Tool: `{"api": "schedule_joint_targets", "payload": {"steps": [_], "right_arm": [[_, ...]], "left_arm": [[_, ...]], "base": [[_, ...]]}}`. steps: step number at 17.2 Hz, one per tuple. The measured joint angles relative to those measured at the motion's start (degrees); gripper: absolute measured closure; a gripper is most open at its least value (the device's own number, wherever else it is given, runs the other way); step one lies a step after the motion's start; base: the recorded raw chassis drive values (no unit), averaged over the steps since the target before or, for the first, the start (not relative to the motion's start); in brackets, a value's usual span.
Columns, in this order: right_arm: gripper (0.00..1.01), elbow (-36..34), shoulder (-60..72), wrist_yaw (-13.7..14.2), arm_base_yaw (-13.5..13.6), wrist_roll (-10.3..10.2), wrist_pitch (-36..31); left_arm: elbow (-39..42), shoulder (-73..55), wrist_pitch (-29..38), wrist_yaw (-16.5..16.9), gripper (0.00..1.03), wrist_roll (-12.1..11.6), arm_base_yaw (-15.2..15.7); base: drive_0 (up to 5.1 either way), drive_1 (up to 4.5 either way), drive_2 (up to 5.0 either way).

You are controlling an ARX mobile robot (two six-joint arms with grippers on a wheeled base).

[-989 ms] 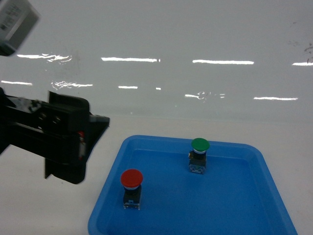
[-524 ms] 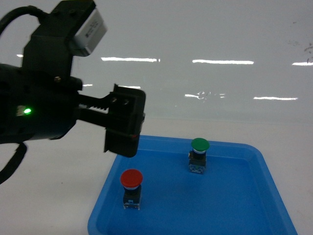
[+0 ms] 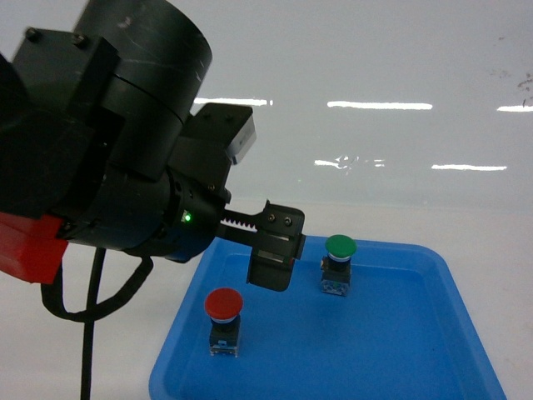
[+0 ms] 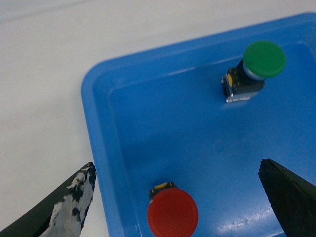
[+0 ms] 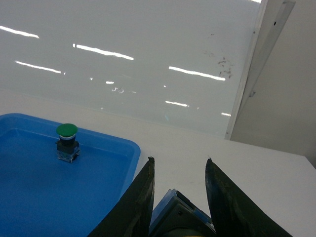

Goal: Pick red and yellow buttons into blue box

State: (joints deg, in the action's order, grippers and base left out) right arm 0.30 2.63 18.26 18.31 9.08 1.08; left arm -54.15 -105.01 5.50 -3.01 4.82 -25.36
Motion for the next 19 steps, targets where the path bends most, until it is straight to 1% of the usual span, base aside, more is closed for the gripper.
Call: {"api": "schedule_joint_targets", "payload": {"steps": [1,3,4,6,7,8,9,12,15,16,19], "right_arm": [[0.72,0.0,0.0,0.0,0.0,0.0,0.0],[0.72,0.0,0.0,0.0,0.0,0.0,0.0],[0.72,0.0,0.0,0.0,0.0,0.0,0.0],[0.72,0.0,0.0,0.0,0.0,0.0,0.0],[0.72,0.0,0.0,0.0,0.0,0.0,0.0],[0.72,0.0,0.0,0.0,0.0,0.0,0.0],[0.72,0.0,0.0,0.0,0.0,0.0,0.0],[0.72,0.0,0.0,0.0,0.0,0.0,0.0],[0.72,0.0,0.0,0.0,0.0,0.0,0.0],[0.72,0.0,0.0,0.0,0.0,0.0,0.0],[0.72,0.0,0.0,0.0,0.0,0.0,0.0]], "left_arm": [[-0.3,-1.5,0.2,-0.8,0.05,0.9,0.0],[-0.4,-4.3,0.5,-3.3,0.05,1.5,0.3],[-0.4,-5.2,0.7,-4.3,0.05,2.1,0.7],[-0.5,-6.2,0.7,-4.9,0.05,2.9,1.4],[-0.5,-6.4,0.0,-4.1,0.05,3.9,1.6],[-0.5,-6.6,0.3,-4.5,0.05,4.4,1.6],[-0.5,-6.6,0.3,-3.8,0.05,5.1,1.4],[-0.1,-6.7,0.2,-3.9,0.05,6.2,0.1],[0.0,-6.7,-0.5,-3.8,0.05,7.3,-1.9],[0.1,-6.7,-0.5,-3.8,0.05,7.3,-2.5],[1.2,-7.5,0.5,-3.6,0.05,8.2,-3.2]], "base": [[0.0,0.0,0.0],[0.0,0.0,0.0],[0.0,0.0,0.0],[0.0,0.0,0.0],[0.0,0.0,0.0],[0.0,0.0,0.0],[0.0,0.0,0.0],[0.0,0.0,0.0],[0.0,0.0,0.0],[0.0,0.0,0.0],[0.0,0.0,0.0]]}}
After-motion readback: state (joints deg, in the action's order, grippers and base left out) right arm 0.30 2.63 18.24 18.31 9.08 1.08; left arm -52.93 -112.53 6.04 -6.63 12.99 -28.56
